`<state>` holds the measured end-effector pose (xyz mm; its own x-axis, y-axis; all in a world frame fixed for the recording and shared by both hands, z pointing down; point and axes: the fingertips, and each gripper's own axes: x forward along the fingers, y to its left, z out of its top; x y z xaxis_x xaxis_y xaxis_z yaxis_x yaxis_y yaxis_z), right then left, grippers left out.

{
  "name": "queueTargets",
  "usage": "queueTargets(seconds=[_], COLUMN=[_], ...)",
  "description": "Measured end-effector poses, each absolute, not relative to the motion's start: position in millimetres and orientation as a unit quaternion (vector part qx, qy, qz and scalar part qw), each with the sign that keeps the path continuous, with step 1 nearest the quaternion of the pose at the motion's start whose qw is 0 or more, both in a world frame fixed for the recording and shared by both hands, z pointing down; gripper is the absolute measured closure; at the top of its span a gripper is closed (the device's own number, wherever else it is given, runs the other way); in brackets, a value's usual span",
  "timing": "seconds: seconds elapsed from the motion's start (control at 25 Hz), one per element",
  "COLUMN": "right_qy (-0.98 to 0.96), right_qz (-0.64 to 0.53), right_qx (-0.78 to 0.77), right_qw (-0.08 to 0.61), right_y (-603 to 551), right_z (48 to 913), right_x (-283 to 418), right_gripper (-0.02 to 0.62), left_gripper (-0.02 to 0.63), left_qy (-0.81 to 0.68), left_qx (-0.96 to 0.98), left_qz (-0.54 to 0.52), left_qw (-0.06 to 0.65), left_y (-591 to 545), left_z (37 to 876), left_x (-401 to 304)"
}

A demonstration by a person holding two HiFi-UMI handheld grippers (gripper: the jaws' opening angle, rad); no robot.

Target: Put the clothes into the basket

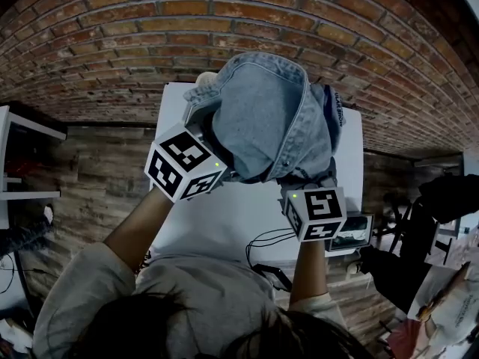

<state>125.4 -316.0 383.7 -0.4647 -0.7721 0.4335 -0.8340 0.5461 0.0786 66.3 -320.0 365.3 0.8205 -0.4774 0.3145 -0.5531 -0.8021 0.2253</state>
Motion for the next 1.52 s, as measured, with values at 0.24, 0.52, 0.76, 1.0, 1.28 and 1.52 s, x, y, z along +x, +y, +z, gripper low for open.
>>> queueTargets(seconds=[0.24,0.52,0.76,1.0,1.28,1.52], right_qy=[-0.849,-0.846,-0.834,-0.816,-0.791,-0.766], right_qz=[0.087,0.130,0.193,0.255,0.308,0.358], right_qx=[0.475,0.462,0.446,0.424,0.409,0.400], right_qw=[0.214,0.233,0.260,0.299,0.334,0.354], right_y=[-340,-349,-353,-356,-351,-350], right_z=[408,450,482,515,549,565], right_x=[125,122,125,126,128,128], right_gripper=[0.284,0.284,0.284,0.284,0.276,0.250], left_gripper=[0.104,0.104,0.104,0.104,0.101,0.077], left_qy=[-0.272,-0.274,-0.275,-0.274,-0.277,-0.293], left_qx=[0.937,0.924,0.905,0.878,0.850,0.825], left_qz=[0.132,0.155,0.182,0.205,0.233,0.242], left_qw=[0.175,0.217,0.268,0.335,0.382,0.418], left_y=[-343,-354,-360,-364,-363,-367], left_z=[391,432,462,497,530,548], left_x=[66,62,64,62,58,47])
